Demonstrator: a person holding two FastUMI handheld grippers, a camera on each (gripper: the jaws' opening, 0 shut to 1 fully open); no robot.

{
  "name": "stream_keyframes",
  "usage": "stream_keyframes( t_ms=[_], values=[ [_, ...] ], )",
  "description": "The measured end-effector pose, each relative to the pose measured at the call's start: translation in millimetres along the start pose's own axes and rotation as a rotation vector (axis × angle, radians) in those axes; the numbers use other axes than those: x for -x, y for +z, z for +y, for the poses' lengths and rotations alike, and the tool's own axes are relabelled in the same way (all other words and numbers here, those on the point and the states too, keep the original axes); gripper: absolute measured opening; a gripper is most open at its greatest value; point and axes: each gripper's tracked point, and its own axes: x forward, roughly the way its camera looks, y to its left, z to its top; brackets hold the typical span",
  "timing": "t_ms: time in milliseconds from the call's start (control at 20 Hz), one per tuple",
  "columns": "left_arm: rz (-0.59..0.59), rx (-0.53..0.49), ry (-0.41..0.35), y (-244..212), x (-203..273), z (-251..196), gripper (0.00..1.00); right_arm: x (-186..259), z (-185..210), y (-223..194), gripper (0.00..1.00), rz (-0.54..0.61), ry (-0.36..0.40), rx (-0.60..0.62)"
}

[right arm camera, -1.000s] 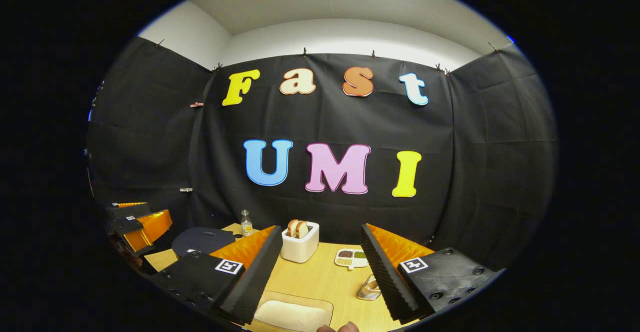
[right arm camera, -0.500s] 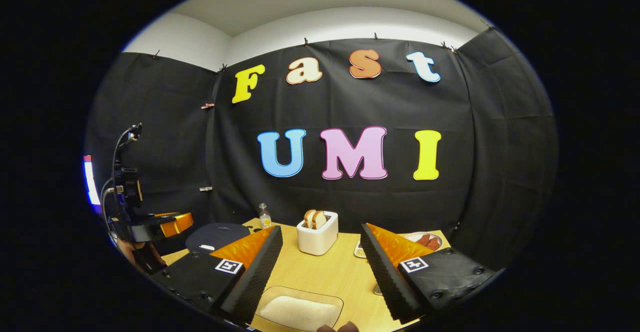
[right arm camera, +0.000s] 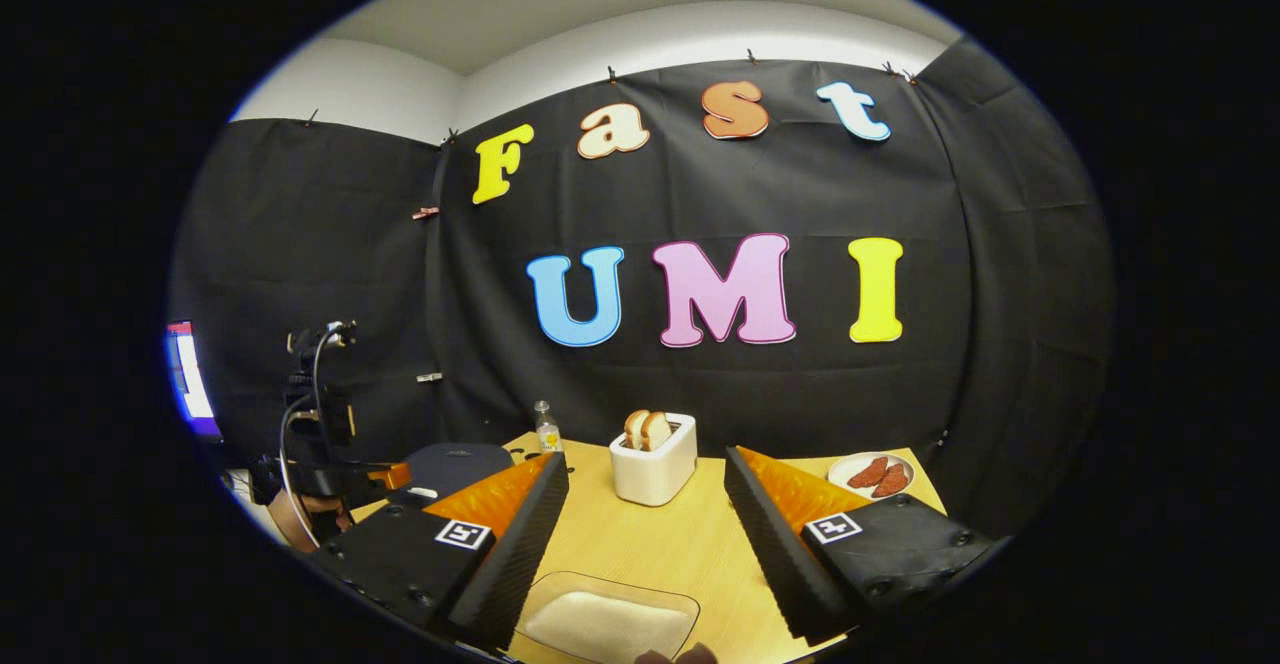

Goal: Close the left gripper, press the button to open the rice cooker; take a wooden spoon from the chopstick holder with the right hand, scoop a spoonful of rice and pour it into the rice cooker, then put the wooden spoon back into the chopstick holder.

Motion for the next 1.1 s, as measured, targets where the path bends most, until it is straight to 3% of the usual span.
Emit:
stream_keyframes(
  t_ms=[100,150,200,350,600,800,1000,1100],
  values=[
    [0.043,-0.010,-0.021,-10,-15,0,0.11,-1,8,-1,0.98,0.001,-0.009,0.001],
    [0.055,-0.024,-0.010,-13,-22,6,0.14,1,9,-2,0.98,0.008,-0.025,0.013],
    [0.070,-0.034,0.009,-18,-30,15,0.08,2,10,-5,0.98,0.019,-0.044,0.020],
    [0.107,-0.035,-0.026,-28,-40,15,0.07,5,27,-6,0.98,0.024,-0.070,0.033],
    [0.109,-0.143,-0.021,-32,-48,19,0.08,10,52,-14,0.98,0.033,-0.121,0.068],
    [0.119,-0.104,-0.034,-37,-46,20,0.07,17,61,-17,0.99,0.041,-0.166,0.111],
    [0.088,-0.208,-0.042,-31,-45,18,0.06,20,54,-9,0.98,0.030,-0.210,0.107],
    [0.063,-0.200,-0.063,-22,-36,18,0.06,22,47,-11,0.98,0.034,-0.231,0.114]
  ],
)
